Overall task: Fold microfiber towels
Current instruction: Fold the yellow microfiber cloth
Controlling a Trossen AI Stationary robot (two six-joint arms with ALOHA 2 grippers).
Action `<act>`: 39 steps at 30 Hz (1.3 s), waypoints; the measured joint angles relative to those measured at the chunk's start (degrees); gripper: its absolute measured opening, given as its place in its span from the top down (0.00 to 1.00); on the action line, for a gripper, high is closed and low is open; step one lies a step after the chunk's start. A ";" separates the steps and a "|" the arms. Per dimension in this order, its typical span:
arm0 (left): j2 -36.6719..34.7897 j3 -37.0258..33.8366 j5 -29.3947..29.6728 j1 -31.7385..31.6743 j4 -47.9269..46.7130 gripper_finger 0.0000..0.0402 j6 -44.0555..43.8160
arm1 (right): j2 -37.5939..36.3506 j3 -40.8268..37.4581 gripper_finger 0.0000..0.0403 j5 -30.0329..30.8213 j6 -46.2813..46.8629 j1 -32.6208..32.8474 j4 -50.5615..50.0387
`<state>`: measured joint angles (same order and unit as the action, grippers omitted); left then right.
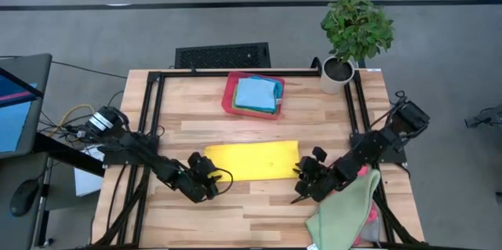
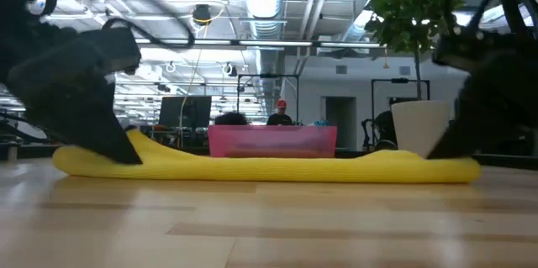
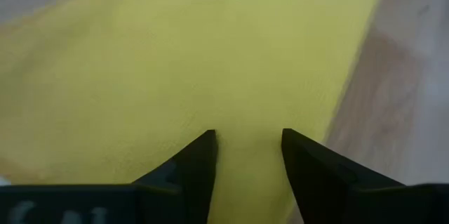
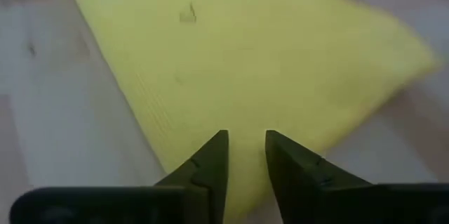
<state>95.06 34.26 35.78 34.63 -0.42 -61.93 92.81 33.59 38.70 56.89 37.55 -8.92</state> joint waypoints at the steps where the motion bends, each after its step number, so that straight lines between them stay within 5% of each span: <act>1: 0.84 0.11 -0.22 -0.01 0.29 0.62 -0.57 | 0.75 -0.14 0.70 -0.52 0.56 0.11 0.02; 10: 2.00 0.13 1.96 1.39 0.85 0.67 -2.78 | 4.60 0.15 0.71 0.89 1.63 1.54 -0.42; 16: -4.88 1.68 -4.36 1.49 -6.06 0.70 1.30 | -2.27 0.77 0.71 5.58 -0.11 3.63 -4.37; 24: -9.50 1.99 9.29 2.57 -0.58 0.75 4.08 | -2.73 0.94 0.71 13.47 -16.10 2.26 13.73; 29: -4.32 2.00 11.89 4.90 5.67 0.77 5.18 | 6.03 0.90 0.71 13.51 -19.60 1.67 23.12; 39: 11.99 2.20 14.03 7.08 14.64 0.82 -2.36 | 19.24 1.15 0.71 15.39 -7.74 2.38 28.83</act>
<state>107.05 36.46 49.82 41.71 14.22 -64.29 112.05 34.74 54.08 49.15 39.93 19.91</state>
